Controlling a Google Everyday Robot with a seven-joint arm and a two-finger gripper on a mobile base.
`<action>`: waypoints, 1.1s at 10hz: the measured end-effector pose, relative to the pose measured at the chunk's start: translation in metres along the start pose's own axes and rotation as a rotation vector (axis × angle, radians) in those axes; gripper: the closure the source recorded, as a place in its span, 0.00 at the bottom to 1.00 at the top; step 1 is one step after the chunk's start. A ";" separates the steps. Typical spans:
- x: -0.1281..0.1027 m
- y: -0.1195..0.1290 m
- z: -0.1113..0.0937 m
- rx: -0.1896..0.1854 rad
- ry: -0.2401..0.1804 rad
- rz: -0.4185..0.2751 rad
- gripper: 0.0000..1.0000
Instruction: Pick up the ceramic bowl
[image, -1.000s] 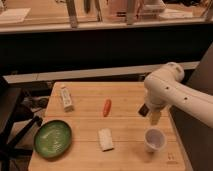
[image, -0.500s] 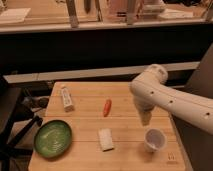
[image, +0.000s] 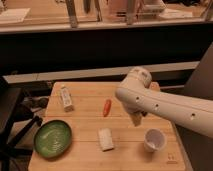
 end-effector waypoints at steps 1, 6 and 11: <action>-0.009 -0.004 -0.001 0.009 0.003 -0.027 0.20; -0.061 -0.023 -0.002 0.045 0.025 -0.163 0.20; -0.094 -0.035 0.004 0.074 0.041 -0.276 0.20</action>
